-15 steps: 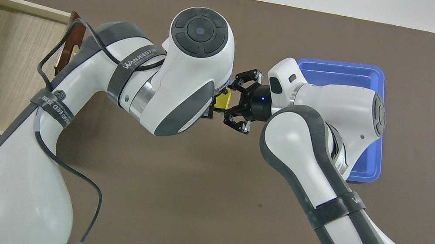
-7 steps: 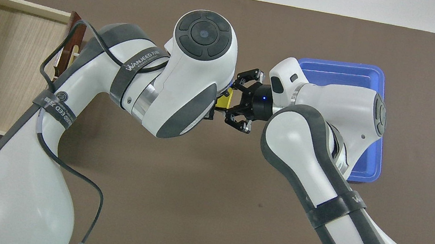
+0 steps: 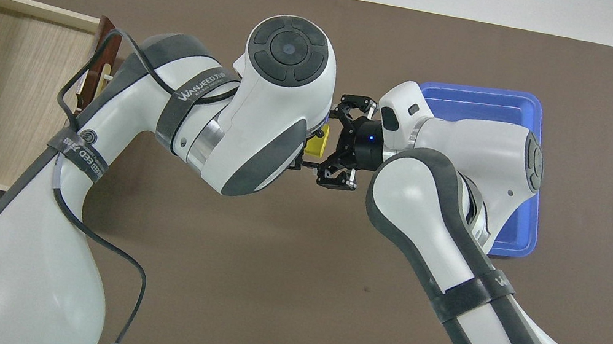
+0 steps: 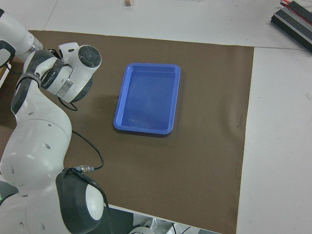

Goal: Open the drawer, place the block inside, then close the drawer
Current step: 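Grasp the yellow block with the left gripper from the right gripper, then lower the block into the drawer with the left gripper while the right gripper withdraws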

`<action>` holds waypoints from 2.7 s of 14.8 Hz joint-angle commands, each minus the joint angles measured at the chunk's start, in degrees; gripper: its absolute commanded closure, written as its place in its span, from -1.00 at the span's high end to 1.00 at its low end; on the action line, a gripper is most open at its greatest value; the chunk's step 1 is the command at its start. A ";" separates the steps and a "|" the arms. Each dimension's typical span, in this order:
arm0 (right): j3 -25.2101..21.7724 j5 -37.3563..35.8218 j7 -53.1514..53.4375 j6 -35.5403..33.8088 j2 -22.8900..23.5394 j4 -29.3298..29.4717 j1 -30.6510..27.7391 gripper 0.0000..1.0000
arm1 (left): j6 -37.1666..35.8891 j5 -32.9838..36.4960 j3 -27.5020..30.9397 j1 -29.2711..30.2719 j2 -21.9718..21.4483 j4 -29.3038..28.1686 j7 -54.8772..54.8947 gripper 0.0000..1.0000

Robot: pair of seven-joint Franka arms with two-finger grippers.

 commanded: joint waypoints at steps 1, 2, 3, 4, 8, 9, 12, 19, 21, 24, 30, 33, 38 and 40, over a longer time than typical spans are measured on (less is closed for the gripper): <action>0.18 -0.88 2.94 0.18 -0.83 -0.36 -0.04 1.00 | -0.92 0.36 0.60 -0.67 0.40 1.44 1.30 -1.00; 0.18 -0.88 2.94 0.09 -0.83 -0.36 -0.12 1.00 | -1.36 0.36 0.60 -0.41 0.13 1.44 2.44 -1.00; 0.26 -0.88 2.94 0.00 -0.83 -0.36 -0.12 1.00 | -1.97 0.28 0.86 0.03 -0.30 1.44 3.67 -1.00; 0.18 -0.88 2.94 -0.09 -0.83 -0.36 -0.12 1.00 | -3.37 0.27 1.04 0.64 -1.18 1.44 4.90 -1.00; -0.09 -2.01 5.30 -1.75 -2.23 -0.80 -1.87 1.00 | -8.74 0.19 1.04 7.83 -4.78 0.22 12.00 -1.00; -0.09 -4.37 6.01 -3.15 -2.50 -0.63 -3.27 1.00 | -10.40 0.19 1.04 9.94 -5.66 0.04 14.64 -1.00; -0.26 -10.00 11.09 -9.29 -5.13 -0.36 -7.40 1.00 | -14.02 0.45 1.21 16.01 -6.63 0.04 22.46 -1.00; -0.18 -30.56 27.97 -20.30 -12.34 0.43 -17.96 1.00 | -13.85 1.42 1.65 32.62 -9.09 -0.57 40.05 -1.00; -0.26 -35.22 30.96 -23.02 -14.27 0.69 -19.37 1.00 | -11.84 1.42 1.74 35.35 -10.58 -3.90 43.65 -1.00; -0.18 -40.67 39.81 -28.02 -17.26 0.87 -21.83 1.00 | -2.11 1.77 1.83 37.30 -16.28 -17.40 43.85 -1.00; -0.18 -50.25 61.07 -40.58 -19.20 5.86 -25.26 1.00 | 1.36 5.19 2.09 38.17 -21.84 -29.49 41.65 -1.00; 0.26 -54.83 75.93 -46.39 -19.02 8.77 -25.44 1.00 | 5.83 5.28 2.00 38.53 -23.59 -33.87 41.65 -0.88; 3.68 -60.37 92.48 -50.36 -18.94 9.57 -28.94 1.00 | 7.86 5.29 2.09 40.46 -23.87 -34.43 41.82 1.00; 6.14 -60.64 92.76 -49.66 -19.20 8.95 -31.75 1.00 | 4.72 4.68 1.92 39.76 -22.55 -28.82 41.12 1.00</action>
